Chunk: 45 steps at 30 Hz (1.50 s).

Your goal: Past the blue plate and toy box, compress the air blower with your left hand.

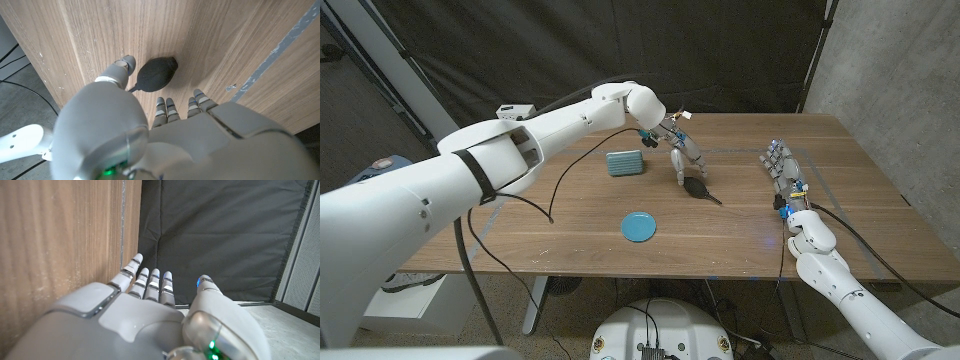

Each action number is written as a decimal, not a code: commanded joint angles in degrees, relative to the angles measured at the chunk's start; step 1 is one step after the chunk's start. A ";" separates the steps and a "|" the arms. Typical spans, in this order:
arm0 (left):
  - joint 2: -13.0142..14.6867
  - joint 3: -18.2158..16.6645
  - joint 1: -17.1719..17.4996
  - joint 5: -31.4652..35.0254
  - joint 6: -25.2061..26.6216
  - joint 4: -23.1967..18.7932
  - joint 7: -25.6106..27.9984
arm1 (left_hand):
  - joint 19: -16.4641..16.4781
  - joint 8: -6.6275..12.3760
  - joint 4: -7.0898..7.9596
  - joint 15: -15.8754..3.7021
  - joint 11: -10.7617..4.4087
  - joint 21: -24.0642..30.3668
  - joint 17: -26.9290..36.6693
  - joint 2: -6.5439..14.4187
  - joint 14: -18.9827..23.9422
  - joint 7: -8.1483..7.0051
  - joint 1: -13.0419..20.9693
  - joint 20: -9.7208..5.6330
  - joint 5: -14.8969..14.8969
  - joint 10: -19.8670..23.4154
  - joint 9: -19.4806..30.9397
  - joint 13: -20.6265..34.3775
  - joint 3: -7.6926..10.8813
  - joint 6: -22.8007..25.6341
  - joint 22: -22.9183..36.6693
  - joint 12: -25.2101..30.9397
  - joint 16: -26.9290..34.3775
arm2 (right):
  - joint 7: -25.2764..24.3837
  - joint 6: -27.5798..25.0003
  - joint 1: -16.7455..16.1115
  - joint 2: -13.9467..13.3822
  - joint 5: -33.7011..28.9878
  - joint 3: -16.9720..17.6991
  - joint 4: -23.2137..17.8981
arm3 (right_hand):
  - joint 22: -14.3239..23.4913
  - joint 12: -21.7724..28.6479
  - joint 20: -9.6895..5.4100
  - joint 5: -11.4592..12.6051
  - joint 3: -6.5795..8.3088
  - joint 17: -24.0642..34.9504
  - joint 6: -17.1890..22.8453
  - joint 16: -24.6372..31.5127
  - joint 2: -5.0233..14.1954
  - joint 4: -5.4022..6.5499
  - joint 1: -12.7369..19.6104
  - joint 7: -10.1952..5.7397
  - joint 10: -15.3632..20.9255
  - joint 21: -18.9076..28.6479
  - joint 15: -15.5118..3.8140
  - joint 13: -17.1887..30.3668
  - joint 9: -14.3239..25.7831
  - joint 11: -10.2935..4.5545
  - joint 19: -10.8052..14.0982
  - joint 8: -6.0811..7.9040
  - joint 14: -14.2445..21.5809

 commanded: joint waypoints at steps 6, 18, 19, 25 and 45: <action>3.35 -1.18 3.32 2.82 3.82 -7.66 2.03 | 1.09 0.06 -0.08 -0.05 -0.08 0.56 0.19 0.16 0.98 0.11 0.83 -0.09 0.16 0.38 0.36 0.53 -0.11 0.70 0.08 0.80 0.19 | 1.98 1.02 -0.05 0.29 1.34 0.43 1.06 | 0.14 0.31 -0.89 -0.01 0.07 0.02 -0.27 0.37 -0.18 -0.49 -0.47 0.04 0.02 0.00 -1.06 -0.05 0.03 0.13 0.49 0.22 -0.07; 5.29 -1.92 5.12 5.10 5.52 -12.10 3.83 | 2.30 0.43 -0.27 -0.19 -0.05 0.81 0.21 0.33 2.40 0.04 1.59 0.12 0.36 1.11 0.53 1.13 -0.12 1.84 0.09 1.64 0.31 | 2.71 1.63 -0.14 0.59 1.90 0.72 1.60 | 0.15 0.36 -0.86 -0.01 0.07 0.00 -0.29 0.39 -0.18 -0.60 -0.55 0.06 0.13 -0.09 -1.09 -0.05 0.03 0.28 0.52 0.23 -0.09; 5.60 -2.03 5.40 5.37 5.71 -12.71 4.12 | 2.34 0.46 -0.28 -0.22 -0.05 0.81 0.21 0.34 2.60 0.08 1.65 0.17 0.37 1.11 0.54 1.18 -0.12 1.92 0.09 1.68 0.36 | 2.83 1.69 -0.13 0.64 1.98 0.74 1.68 | 0.15 0.36 -0.83 -0.01 0.07 0.00 -0.27 0.39 -0.18 -0.61 -0.56 0.03 0.12 -0.09 -1.10 -0.05 0.03 0.28 0.54 0.24 -0.08; 6.79 -2.65 6.81 6.28 6.73 -15.12 4.87 | 3.11 0.69 -0.35 -0.76 -0.09 0.93 0.22 0.41 3.92 -0.19 2.12 0.14 0.52 1.71 0.72 1.67 -0.14 2.72 0.10 2.40 0.54 | 3.34 2.15 -0.21 0.88 2.33 0.89 2.00 | 0.15 0.36 -0.82 -0.01 0.07 0.00 -0.28 0.40 -0.17 -0.64 -0.63 0.03 0.10 -0.13 -1.08 -0.05 0.03 0.25 0.55 0.24 -0.09; 10.67 -4.51 11.05 11.67 10.03 -23.76 7.84 | 4.14 0.97 -0.45 -0.84 0.18 0.92 0.26 0.17 5.68 -0.02 2.99 0.21 0.71 2.38 1.15 2.74 -0.36 3.80 0.12 3.73 0.47 | 5.49 3.46 -0.41 1.64 3.87 1.48 3.28 | 0.15 0.40 -0.88 -0.02 0.04 -0.02 -0.20 0.47 -0.18 -0.79 -0.88 0.01 0.16 -0.24 -0.99 -0.06 0.02 0.22 0.69 0.28 -0.05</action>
